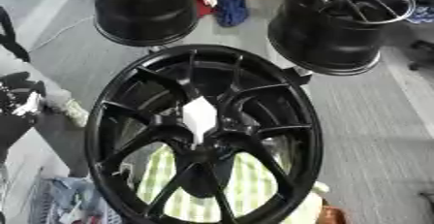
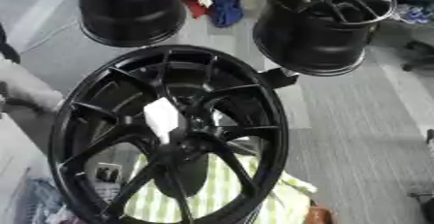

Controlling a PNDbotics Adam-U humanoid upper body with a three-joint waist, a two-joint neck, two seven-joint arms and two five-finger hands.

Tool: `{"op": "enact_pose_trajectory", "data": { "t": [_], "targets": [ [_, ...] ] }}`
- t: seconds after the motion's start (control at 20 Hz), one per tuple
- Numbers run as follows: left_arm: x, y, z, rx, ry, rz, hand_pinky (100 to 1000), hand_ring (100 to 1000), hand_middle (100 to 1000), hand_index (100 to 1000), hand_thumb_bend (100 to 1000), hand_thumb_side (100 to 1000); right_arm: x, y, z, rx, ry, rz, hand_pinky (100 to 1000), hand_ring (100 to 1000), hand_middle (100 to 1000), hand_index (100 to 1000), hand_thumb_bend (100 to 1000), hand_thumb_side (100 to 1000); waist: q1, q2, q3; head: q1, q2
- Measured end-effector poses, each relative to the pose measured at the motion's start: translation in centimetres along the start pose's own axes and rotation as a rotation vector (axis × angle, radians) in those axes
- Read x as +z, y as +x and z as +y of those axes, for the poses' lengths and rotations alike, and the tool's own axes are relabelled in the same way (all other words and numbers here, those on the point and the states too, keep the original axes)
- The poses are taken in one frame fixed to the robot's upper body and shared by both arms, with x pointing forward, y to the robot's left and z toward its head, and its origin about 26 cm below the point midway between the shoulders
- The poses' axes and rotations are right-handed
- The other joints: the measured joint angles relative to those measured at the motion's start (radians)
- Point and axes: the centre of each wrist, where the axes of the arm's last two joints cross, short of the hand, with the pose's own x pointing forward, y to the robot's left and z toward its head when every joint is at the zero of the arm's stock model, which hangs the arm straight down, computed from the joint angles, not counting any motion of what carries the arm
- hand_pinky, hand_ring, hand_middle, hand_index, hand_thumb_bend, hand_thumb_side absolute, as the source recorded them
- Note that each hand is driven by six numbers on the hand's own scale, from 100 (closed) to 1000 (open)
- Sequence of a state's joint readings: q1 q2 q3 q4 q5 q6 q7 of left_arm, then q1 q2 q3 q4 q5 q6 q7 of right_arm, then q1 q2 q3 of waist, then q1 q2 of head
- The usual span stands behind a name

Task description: Pull the pin out of the wheel hub.

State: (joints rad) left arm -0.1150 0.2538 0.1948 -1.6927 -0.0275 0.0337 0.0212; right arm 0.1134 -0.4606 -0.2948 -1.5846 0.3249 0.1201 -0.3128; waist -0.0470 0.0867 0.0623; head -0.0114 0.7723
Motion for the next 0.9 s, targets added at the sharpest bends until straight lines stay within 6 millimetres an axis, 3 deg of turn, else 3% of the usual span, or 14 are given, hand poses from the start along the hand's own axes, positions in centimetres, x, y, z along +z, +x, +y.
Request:
{"op": "enact_pose_trajectory", "data": {
  "t": [0.4,0.45,0.5,0.55,0.6,0.9],
  "targets": [
    [0.0,0.0,0.0,0.002,0.002,-0.001,559,603,626,764,267,301,1.7,3.5,2.2,-0.229,-0.02,-0.118,717,656,720,841,248,235,0.009,0.001,0.006,0.0,0.0],
    [0.0,0.0,-0.1,0.003,0.002,-0.001,559,603,626,764,267,301,2.0,4.0,2.6,-0.266,-0.009,-0.133,716,654,716,840,410,190,0.01,0.001,0.006,0.0,0.0],
    [0.0,0.0,-0.1,0.006,0.002,0.0,559,604,627,764,266,300,2.4,4.4,3.0,-0.303,0.002,-0.146,710,643,710,836,233,229,0.011,0.001,0.006,0.0,0.0],
    [0.1,-0.1,-0.2,0.01,0.002,0.0,559,604,627,764,266,300,2.7,4.9,3.3,-0.338,0.015,-0.162,709,639,703,835,293,185,0.011,0.001,0.006,0.0,0.0],
    [0.1,-0.1,-0.3,0.011,0.002,0.001,559,604,627,764,266,300,3.0,5.4,3.7,-0.376,0.031,-0.174,709,637,702,833,228,226,0.011,0.001,0.006,-0.001,0.0],
    [0.1,-0.1,-0.3,0.014,0.002,0.001,558,603,625,762,263,298,4.2,7.3,6.1,-0.493,0.143,-0.219,701,622,692,823,200,223,0.019,0.001,0.007,-0.004,-0.001]
  ]
}}
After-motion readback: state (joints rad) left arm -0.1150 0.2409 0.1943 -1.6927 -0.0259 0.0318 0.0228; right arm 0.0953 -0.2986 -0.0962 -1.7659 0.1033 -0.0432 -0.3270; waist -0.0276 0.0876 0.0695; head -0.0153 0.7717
